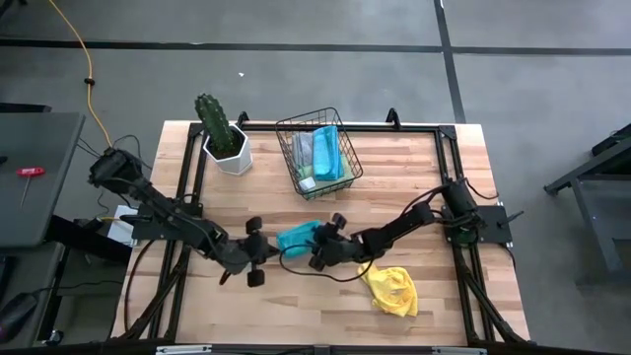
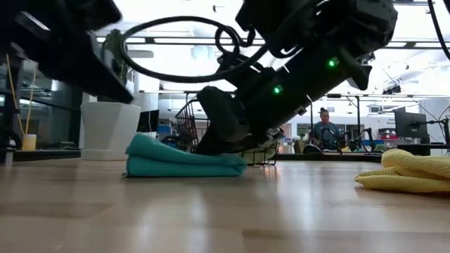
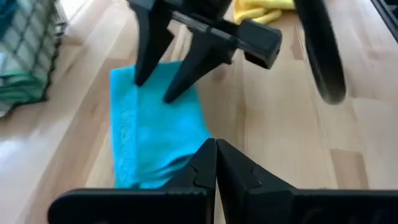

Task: Fold microfiber towels
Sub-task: Put the blue microfiber cloth into the black wire basket

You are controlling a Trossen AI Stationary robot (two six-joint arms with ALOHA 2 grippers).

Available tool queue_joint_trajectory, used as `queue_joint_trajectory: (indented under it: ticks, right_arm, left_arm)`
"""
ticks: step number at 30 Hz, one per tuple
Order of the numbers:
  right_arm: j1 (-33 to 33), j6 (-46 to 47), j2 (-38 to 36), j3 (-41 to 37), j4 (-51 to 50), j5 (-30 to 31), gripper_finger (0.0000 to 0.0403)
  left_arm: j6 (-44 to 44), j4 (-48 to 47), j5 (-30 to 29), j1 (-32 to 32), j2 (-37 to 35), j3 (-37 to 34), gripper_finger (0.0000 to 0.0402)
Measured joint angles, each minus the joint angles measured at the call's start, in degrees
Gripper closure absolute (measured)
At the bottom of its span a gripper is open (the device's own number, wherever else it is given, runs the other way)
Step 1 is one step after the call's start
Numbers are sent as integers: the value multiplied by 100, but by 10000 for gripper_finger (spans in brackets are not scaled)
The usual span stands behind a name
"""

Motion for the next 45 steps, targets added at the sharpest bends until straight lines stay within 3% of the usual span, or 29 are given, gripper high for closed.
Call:
queue_joint_trajectory:
  ticks: [3, 9, 18, 26, 36, 42, 45]
  right_arm:
    - [-45, 157, 0, -121, 59, -30, 226]
    - [-76, 287, -2, -195, 110, -125, 226]
    - [-76, 281, -2, -195, 127, -141, 226]
    - [-72, 277, -2, -195, 132, -170, 226]
    - [-69, 271, -32, -201, 75, -136, 226]
    - [64, 44, -897, -209, -239, -45, 226]
    - [130, 713, -1343, -200, -835, 70, 226]
  left_arm:
    - [302, 496, 385, 314, 325, 6, 401]
    - [624, 1227, 443, 808, 1115, 5, 401]
    - [386, 771, 803, 901, 1669, 34, 401]
    - [274, 11, 842, 782, 1301, 18, 402]
    - [121, -875, 939, 639, 343, -8, 402]
    - [10, -1382, 834, 388, -304, 5, 402]
    - [-150, -1629, 607, 190, -620, 4, 402]
